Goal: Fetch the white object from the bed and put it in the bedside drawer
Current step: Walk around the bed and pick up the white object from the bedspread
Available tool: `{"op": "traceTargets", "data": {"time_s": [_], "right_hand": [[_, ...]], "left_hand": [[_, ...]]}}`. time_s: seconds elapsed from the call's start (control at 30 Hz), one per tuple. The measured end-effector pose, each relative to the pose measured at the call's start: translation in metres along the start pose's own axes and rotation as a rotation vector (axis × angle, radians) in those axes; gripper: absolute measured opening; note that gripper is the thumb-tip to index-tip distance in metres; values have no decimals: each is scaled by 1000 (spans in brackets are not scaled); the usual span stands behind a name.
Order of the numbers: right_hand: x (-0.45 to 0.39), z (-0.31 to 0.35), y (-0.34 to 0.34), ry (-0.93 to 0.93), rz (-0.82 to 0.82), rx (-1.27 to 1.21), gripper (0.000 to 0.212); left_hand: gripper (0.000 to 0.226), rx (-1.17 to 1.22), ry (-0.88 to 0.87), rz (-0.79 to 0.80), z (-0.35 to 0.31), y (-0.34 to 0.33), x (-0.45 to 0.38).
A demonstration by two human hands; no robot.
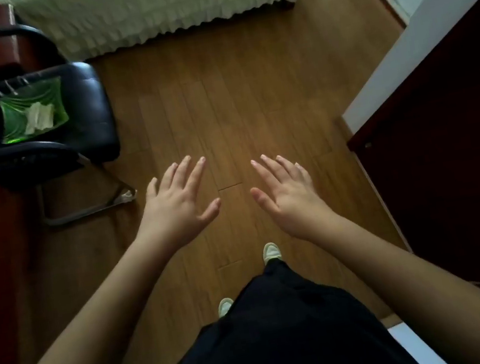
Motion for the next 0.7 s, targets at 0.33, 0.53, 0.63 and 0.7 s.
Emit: {"op": "traceTargets", "data": {"time_s": [0.33, 0.53, 0.63, 0.7], "right_hand": [[-74, -88, 44, 37, 28, -57, 70], [-130, -101, 79, 35, -103, -140, 65], [-169, -107, 87, 11, -112, -117, 66], [-196, -111, 91, 0, -112, -97, 67]], "left_hand": [[84, -11, -42, -46, -56, 5, -107], [84, -34, -72, -29, -64, 6, -161], [83, -45, -85, -23, -51, 8, -194], [83, -50, -93, -33, -37, 10, -222]]}}
Point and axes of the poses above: each hand's wrist, its own x-axis away from the middle knuckle, its own y-axis out of the back of the hand, z = x × y, the point moved 8 cm from there along -x, towards the middle knuckle, and after that the axes turned 7 degrees about -z, right-handed, at the moved point
